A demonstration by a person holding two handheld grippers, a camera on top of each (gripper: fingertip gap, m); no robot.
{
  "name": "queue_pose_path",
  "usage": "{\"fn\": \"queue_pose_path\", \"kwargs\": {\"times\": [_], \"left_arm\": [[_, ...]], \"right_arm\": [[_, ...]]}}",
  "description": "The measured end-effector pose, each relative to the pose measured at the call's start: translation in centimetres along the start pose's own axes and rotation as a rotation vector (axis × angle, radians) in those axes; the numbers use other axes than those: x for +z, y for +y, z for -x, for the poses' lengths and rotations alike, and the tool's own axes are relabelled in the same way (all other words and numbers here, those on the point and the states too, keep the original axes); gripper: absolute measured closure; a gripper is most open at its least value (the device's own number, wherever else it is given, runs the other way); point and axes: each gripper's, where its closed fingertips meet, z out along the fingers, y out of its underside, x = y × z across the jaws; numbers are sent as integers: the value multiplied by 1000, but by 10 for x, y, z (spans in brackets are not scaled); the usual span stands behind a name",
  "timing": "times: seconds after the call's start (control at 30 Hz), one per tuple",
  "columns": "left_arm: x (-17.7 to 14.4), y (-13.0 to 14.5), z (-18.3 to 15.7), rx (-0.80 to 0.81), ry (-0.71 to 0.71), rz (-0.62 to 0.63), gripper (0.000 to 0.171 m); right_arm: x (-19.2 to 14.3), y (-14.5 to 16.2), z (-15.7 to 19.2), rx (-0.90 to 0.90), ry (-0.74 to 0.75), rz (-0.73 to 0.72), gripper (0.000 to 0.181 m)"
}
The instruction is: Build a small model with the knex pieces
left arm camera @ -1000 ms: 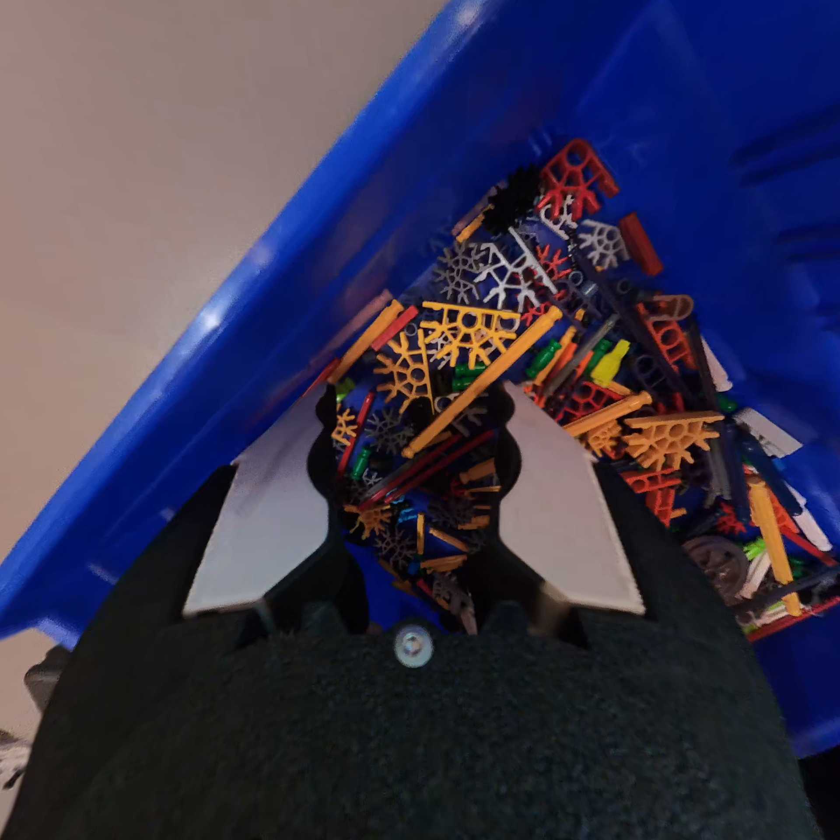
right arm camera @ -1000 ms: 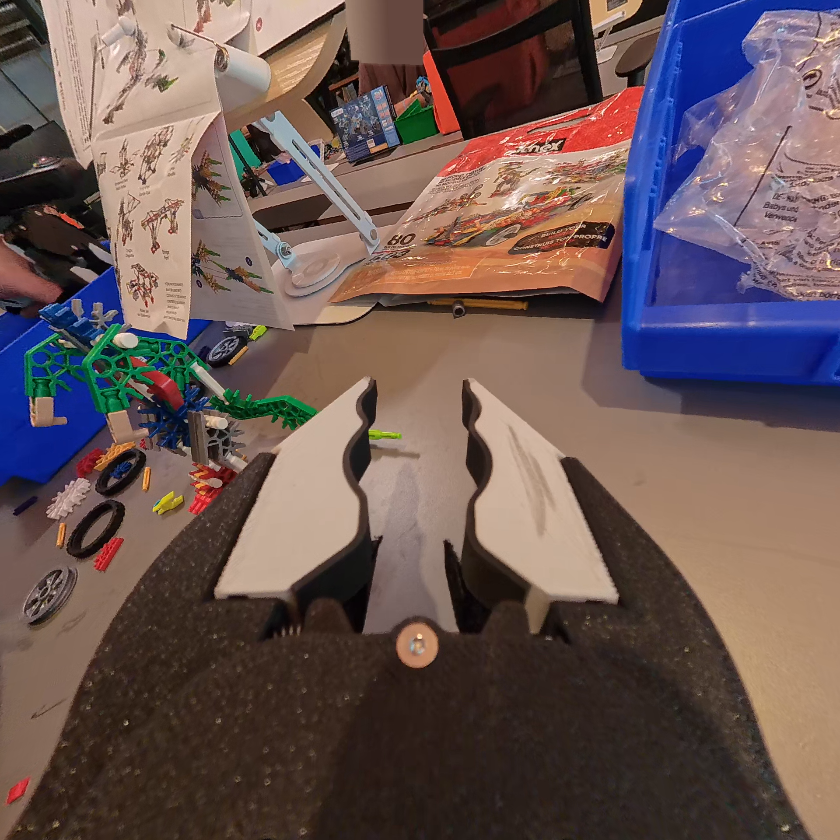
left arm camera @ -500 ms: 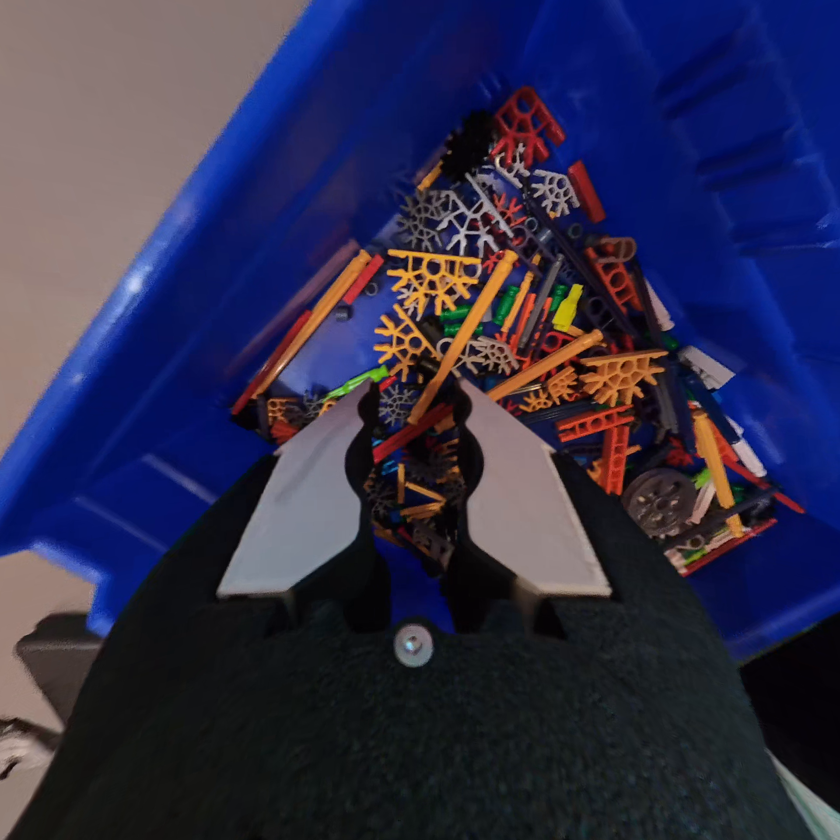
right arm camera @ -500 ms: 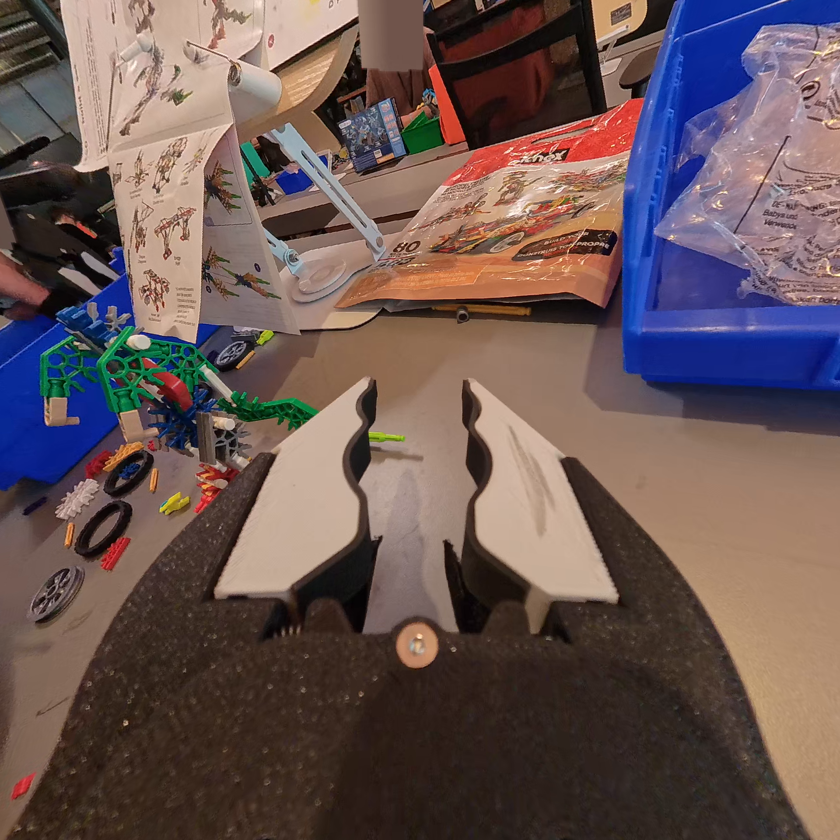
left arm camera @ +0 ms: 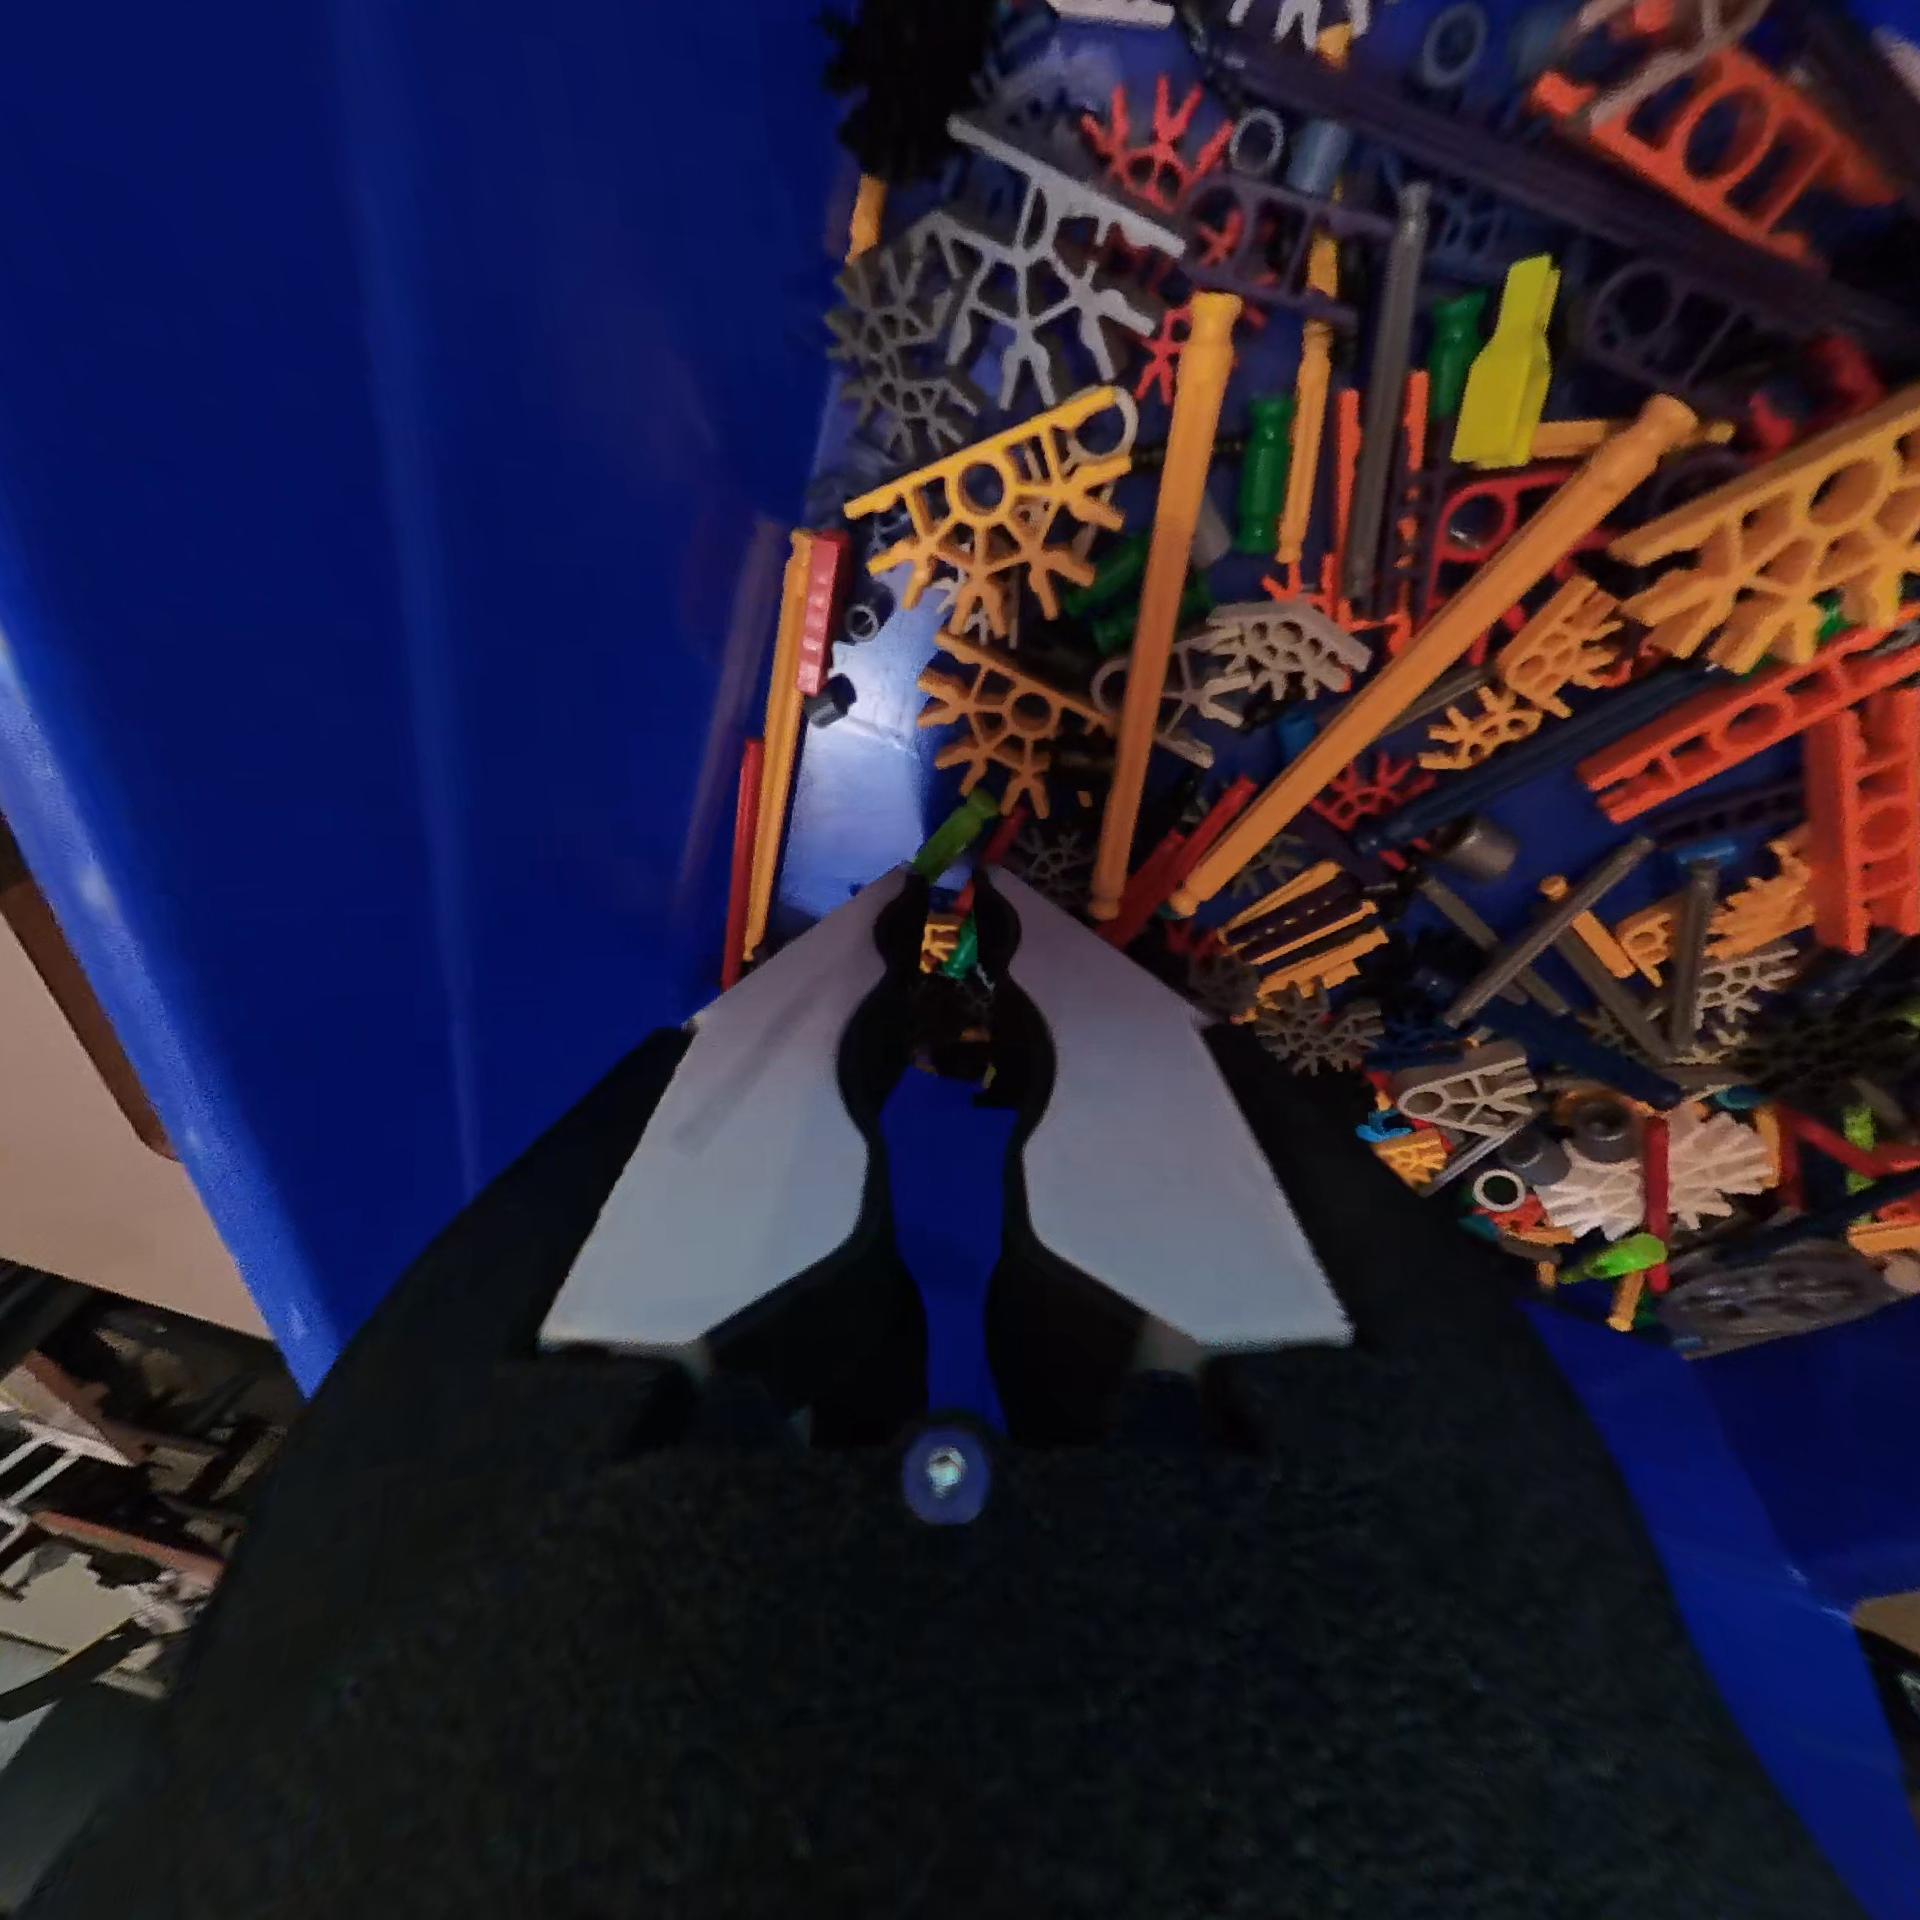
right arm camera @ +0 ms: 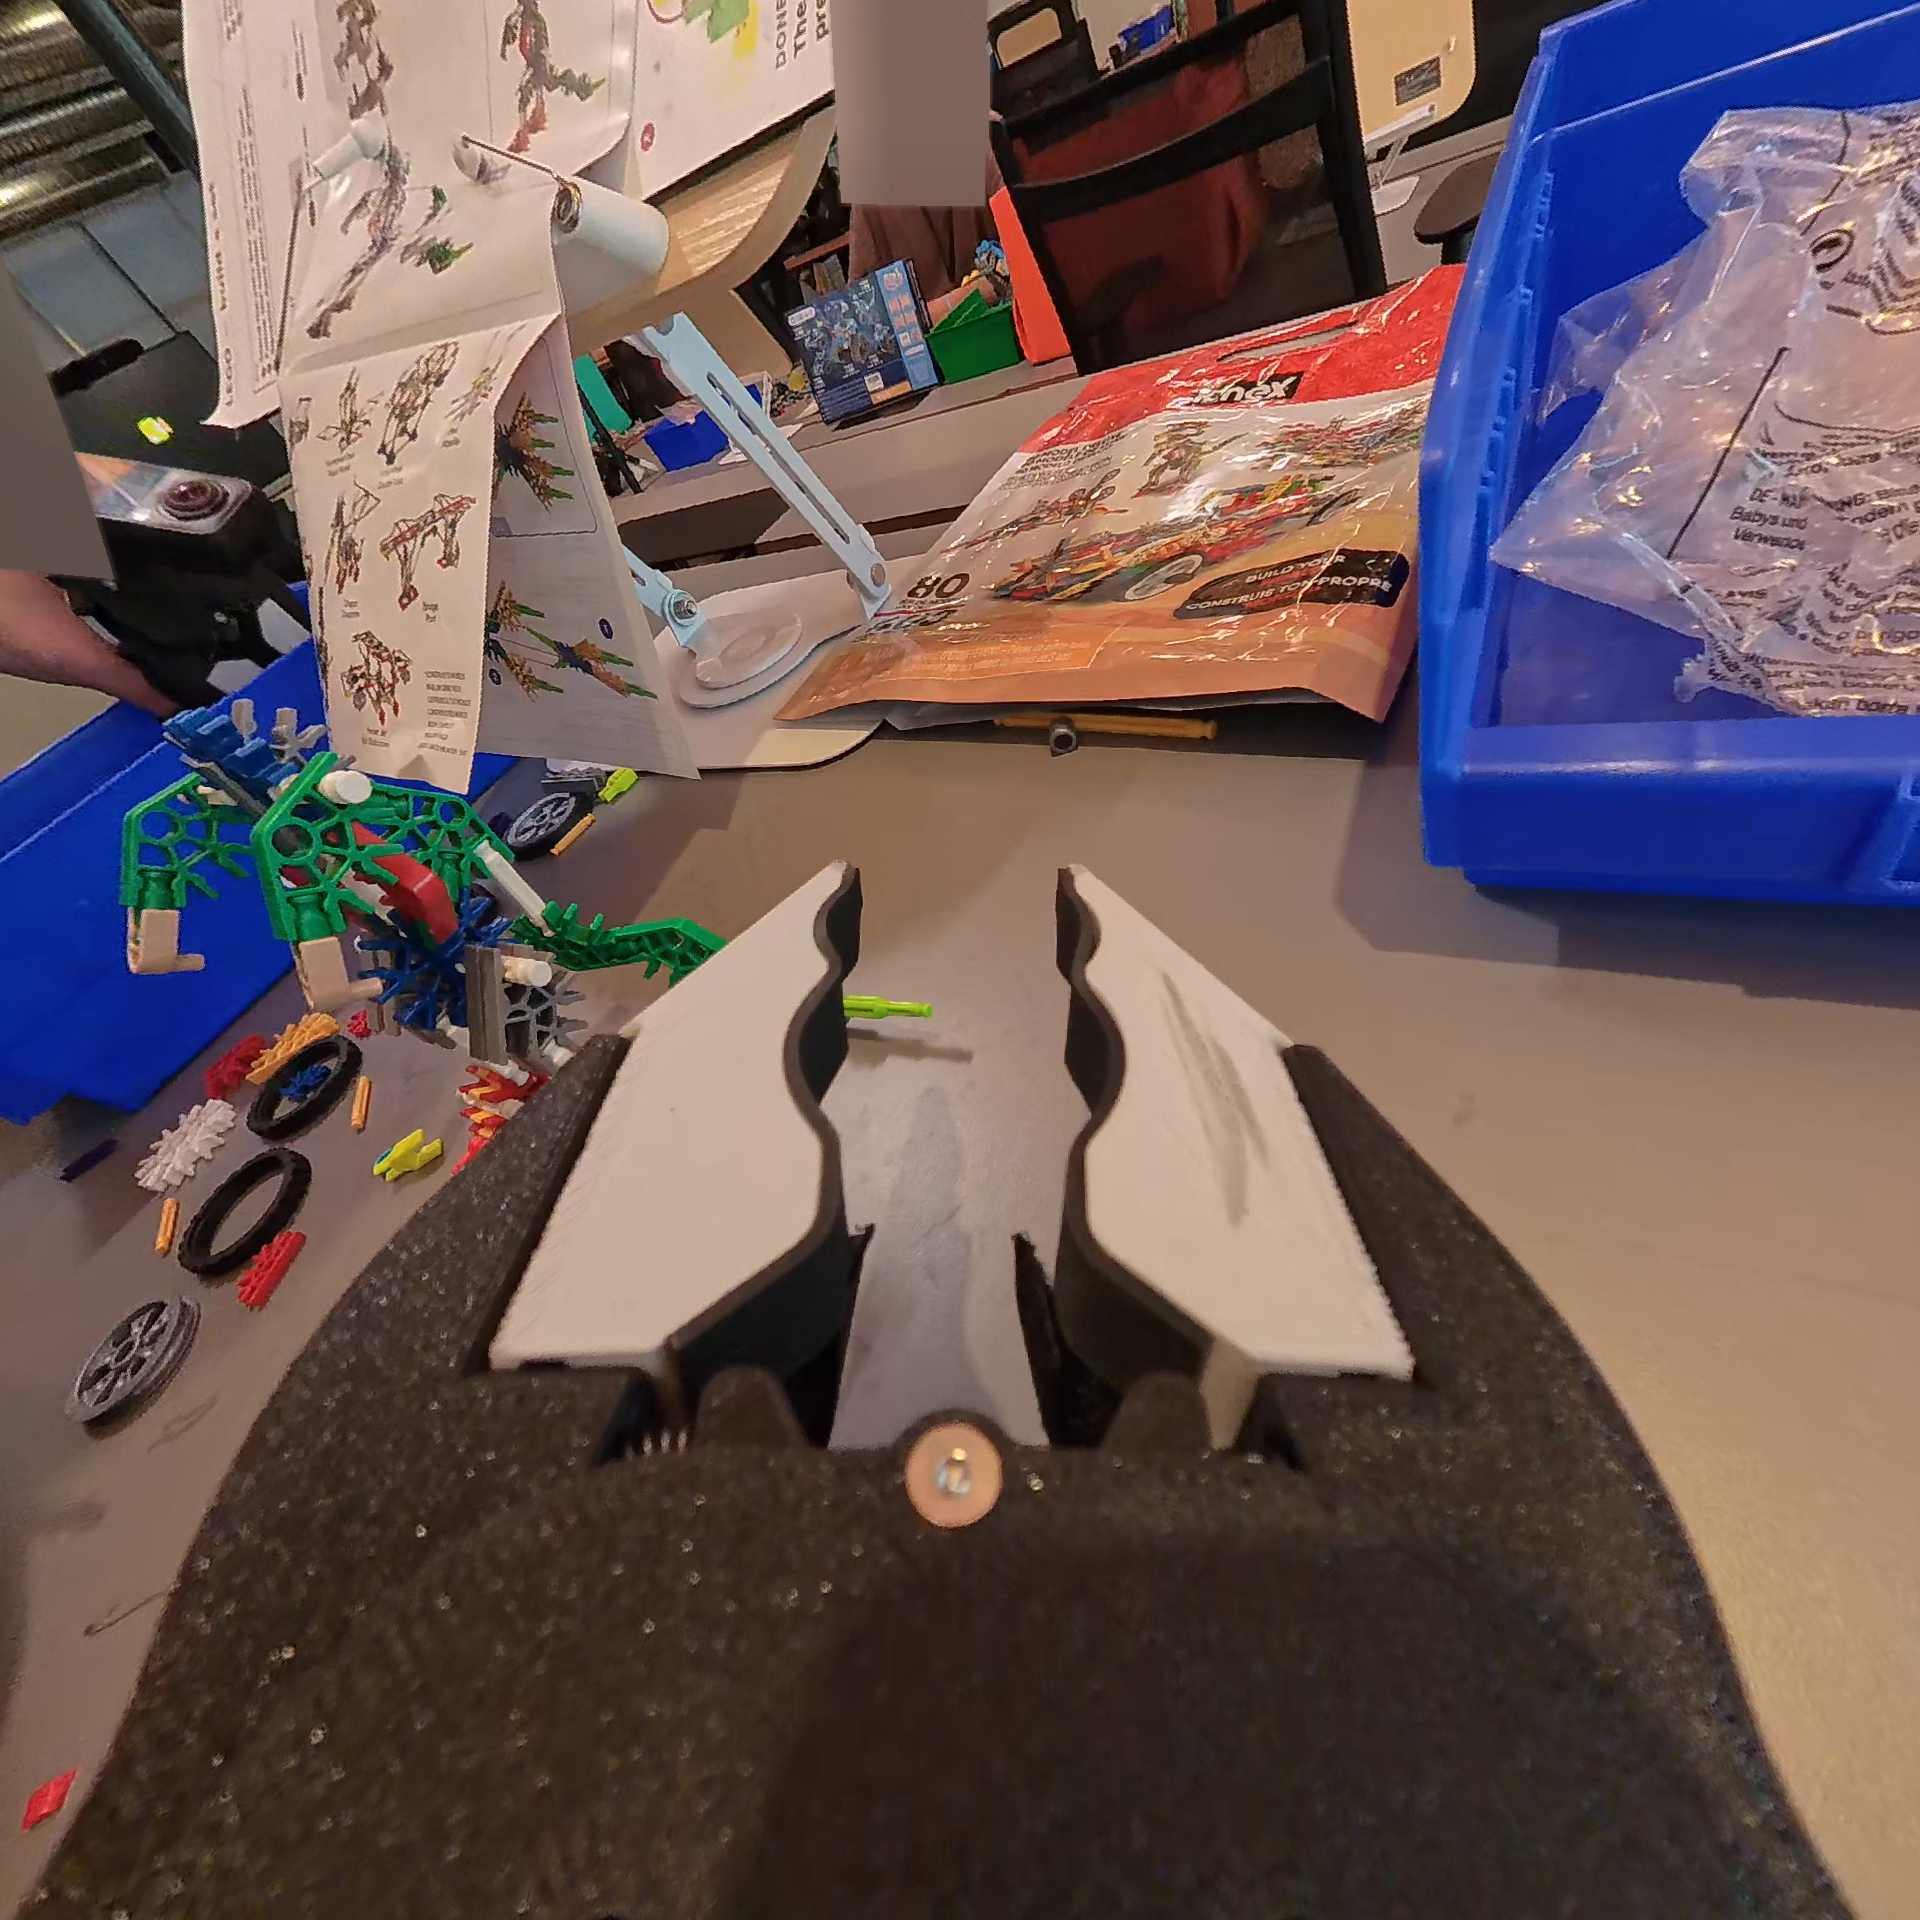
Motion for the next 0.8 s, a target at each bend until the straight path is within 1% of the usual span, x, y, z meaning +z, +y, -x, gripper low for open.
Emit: {"fn": "queue_pose_path", "kwargs": {"times": [0.17,0.23,0.37,0.47,0.63,0.8], "left_arm": [[2,-2,3,69,-14,18,168],[3,-4,4,98,-20,28,166],[5,-4,3,105,-5,34,168],[5,-4,3,130,-22,47,169],[3,-3,4,89,-49,28,169],[-18,-10,-8,37,-30,-51,169]], "right_arm": [[0,0,0,0,-3,-3,144],[0,0,0,1,-4,-3,144],[-1,-1,0,0,-4,-7,144],[0,-1,0,-1,-3,-7,144],[-1,-1,0,-1,-1,-9,144],[-1,-1,0,-2,0,-12,144]]}}
